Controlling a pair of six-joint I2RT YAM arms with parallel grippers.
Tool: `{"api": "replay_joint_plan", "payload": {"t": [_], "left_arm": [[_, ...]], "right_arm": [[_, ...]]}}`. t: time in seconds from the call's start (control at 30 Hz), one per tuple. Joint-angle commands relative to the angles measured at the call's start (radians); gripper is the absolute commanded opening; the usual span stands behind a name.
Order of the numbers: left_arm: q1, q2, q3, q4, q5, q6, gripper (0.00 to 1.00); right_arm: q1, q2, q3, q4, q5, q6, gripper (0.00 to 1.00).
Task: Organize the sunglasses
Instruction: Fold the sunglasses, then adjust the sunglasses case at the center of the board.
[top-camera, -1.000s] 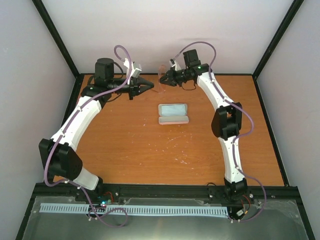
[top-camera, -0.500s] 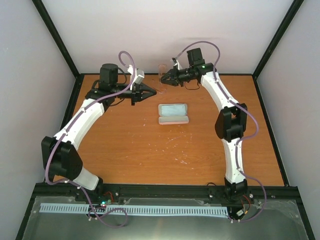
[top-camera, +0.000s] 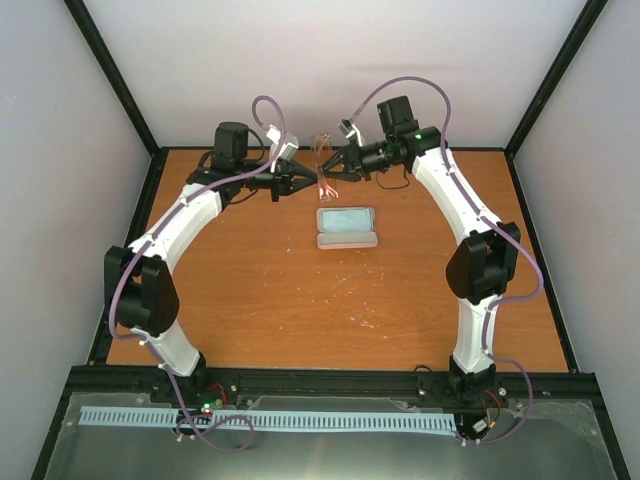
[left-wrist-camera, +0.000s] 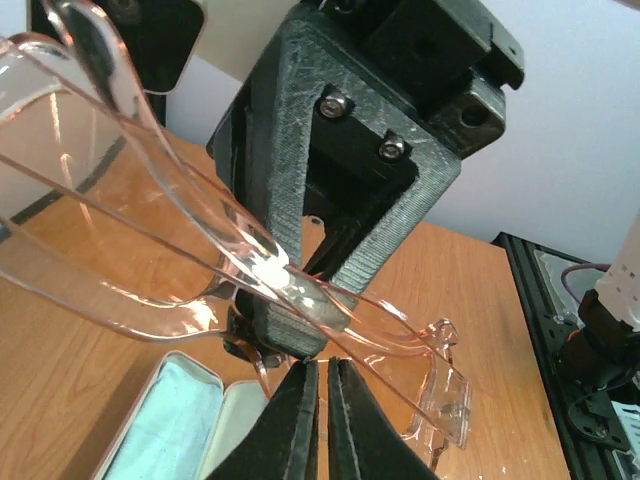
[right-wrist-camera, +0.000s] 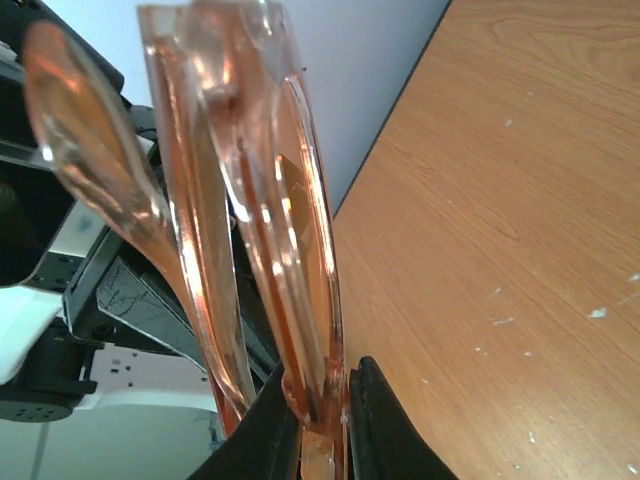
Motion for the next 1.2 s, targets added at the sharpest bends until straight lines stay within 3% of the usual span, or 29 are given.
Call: {"api": "replay_joint_plan", "payload": {"t": [0.0,0.1,0.17,0.33,0.53,0.63,0.9,1.17], "left_arm": [[-0.009,0.032,0.077,0.042,0.001,0.015,0.08],[-0.019,0.016,0.062,0.044,0.026,0.012,0.09],[-0.059,-0.006,0.037,0.013,0.026,0.042,0.08],[-0.13,-0.057,-0.09,-0.07,-0.007,0.15,0.01],[-0.144,0.027,-0.14,-0.365,-0.153,0.497,0.01],[-0.146,0.085,-0.146,-0.435,-0.23,0.587,0.01],[-0.227,0.225,-0.103,-0.443,-0.385,0.558,0.01],[-0.258,0.323,-0.071,-0.422,-0.422,0.491,0.01]], "right_arm": [[0.016,-0.022,-0.02,-0.095,0.031,-0.077,0.03],[-0.022,-0.012,-0.039,-0.088,0.177,-0.038,0.03],[-0.07,-0.023,-0.084,0.006,0.225,0.009,0.03],[-0.2,0.005,-0.127,0.113,0.263,0.045,0.03],[-0.242,0.062,-0.116,0.101,0.237,-0.019,0.03],[-0.256,0.081,-0.118,0.11,0.237,-0.033,0.03],[-0.263,0.088,-0.131,0.119,0.269,-0.058,0.03],[-0.264,0.123,-0.135,0.142,0.332,-0.064,0.03]]}}
